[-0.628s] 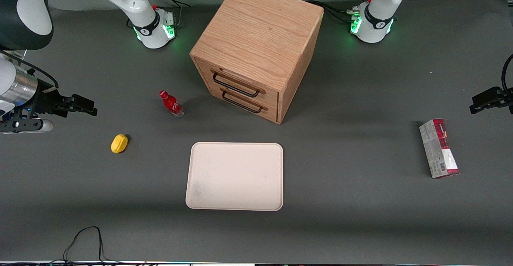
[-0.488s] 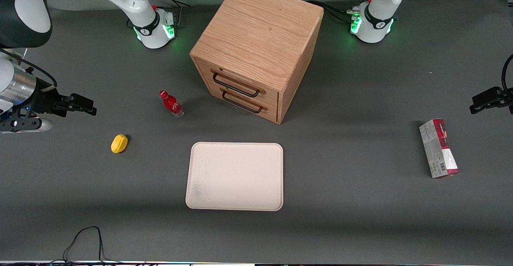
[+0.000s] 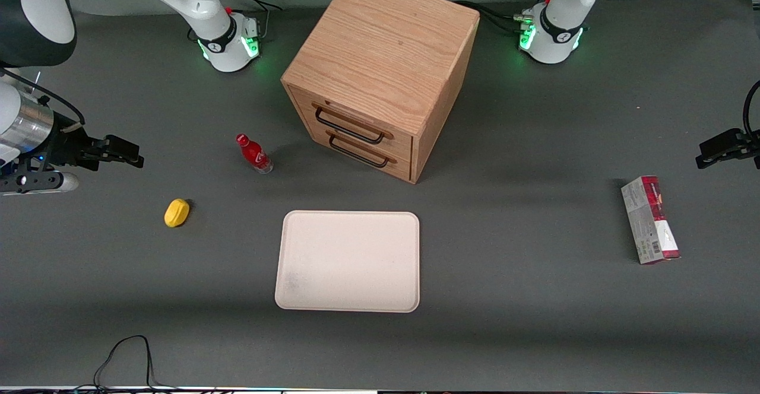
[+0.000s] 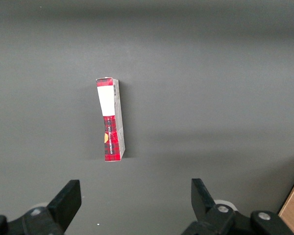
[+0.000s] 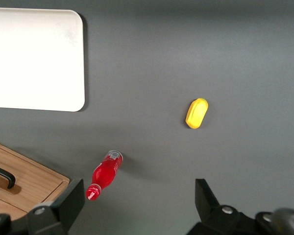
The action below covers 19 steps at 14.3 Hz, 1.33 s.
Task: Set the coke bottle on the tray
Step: 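Move the open right gripper over the red Coca-Cola bottle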
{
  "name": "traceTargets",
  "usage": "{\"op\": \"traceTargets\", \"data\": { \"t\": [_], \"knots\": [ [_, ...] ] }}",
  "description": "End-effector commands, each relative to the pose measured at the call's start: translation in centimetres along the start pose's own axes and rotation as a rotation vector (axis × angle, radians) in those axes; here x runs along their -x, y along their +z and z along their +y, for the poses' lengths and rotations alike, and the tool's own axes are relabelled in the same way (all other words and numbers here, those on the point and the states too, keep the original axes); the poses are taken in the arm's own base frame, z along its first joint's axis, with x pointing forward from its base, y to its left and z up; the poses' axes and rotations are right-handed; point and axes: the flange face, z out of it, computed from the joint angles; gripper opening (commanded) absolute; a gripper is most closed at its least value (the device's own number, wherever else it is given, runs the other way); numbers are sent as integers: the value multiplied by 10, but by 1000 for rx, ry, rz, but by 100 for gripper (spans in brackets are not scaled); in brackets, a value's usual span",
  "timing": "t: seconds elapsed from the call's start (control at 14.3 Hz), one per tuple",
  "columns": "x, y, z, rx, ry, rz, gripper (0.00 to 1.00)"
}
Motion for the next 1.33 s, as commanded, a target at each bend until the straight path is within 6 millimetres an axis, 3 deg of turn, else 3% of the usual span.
{"op": "traceTargets", "data": {
  "t": [0.0, 0.14, 0.28, 0.7, 0.77, 1.05, 1.26],
  "knots": [
    [1, -5, 1, 15, -9, -18, 100],
    [4, -6, 0, 15, -9, -32, 100],
    [16, -11, -19, 19, -11, -71, 100],
    [77, -20, -134, 56, 53, -109, 100],
    [88, -21, -140, 56, 44, -110, 100],
    [134, -18, -131, 43, 39, -81, 100],
    [147, 24, -125, 36, 43, -51, 100]
  ]
}}
